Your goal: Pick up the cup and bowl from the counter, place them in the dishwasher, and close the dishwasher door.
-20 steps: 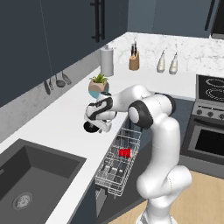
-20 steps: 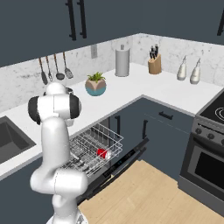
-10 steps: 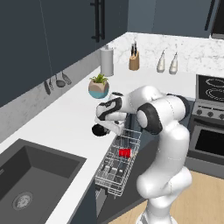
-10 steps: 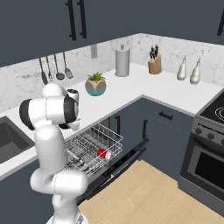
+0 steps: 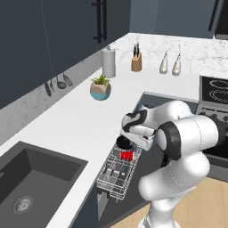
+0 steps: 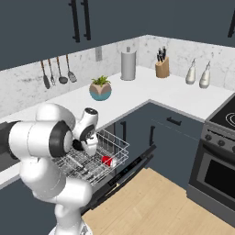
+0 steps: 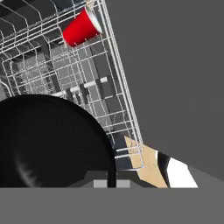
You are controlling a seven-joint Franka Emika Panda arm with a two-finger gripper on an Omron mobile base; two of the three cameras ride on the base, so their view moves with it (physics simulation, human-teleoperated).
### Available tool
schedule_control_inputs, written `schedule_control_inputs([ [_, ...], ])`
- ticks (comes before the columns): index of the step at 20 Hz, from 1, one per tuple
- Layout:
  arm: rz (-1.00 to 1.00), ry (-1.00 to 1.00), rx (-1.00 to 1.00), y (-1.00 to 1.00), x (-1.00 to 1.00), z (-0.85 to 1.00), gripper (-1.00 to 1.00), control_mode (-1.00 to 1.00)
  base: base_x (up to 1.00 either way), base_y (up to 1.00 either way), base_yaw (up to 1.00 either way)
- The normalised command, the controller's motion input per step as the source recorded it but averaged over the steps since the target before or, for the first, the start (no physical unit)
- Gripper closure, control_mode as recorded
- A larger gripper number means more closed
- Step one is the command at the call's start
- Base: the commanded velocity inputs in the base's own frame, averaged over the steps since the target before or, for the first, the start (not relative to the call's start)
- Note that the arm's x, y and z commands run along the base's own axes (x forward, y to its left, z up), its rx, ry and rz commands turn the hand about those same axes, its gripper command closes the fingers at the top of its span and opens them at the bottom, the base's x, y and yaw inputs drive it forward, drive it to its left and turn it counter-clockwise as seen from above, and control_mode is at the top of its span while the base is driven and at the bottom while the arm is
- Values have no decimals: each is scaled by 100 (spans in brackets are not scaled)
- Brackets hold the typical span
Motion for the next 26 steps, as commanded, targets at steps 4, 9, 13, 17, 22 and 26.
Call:
schedule_control_inputs([
  [4, -9, 0, 0, -71, -28, -29, 100, -100, 0, 0, 0],
  [9, -9, 2, 4, -21, 0, -42, 100, -100, 0, 0, 0],
  [13, -6, 2, 12, 20, 31, -50, 100, -100, 0, 0, 0],
  [17, -6, 1, 10, 44, 41, -45, 100, -100, 0, 0, 0],
  [22, -7, 7, 5, 37, 41, -57, 100, -100, 0, 0, 0],
  [26, -10, 5, 2, 17, 29, -57, 100, -100, 0, 0, 0],
])
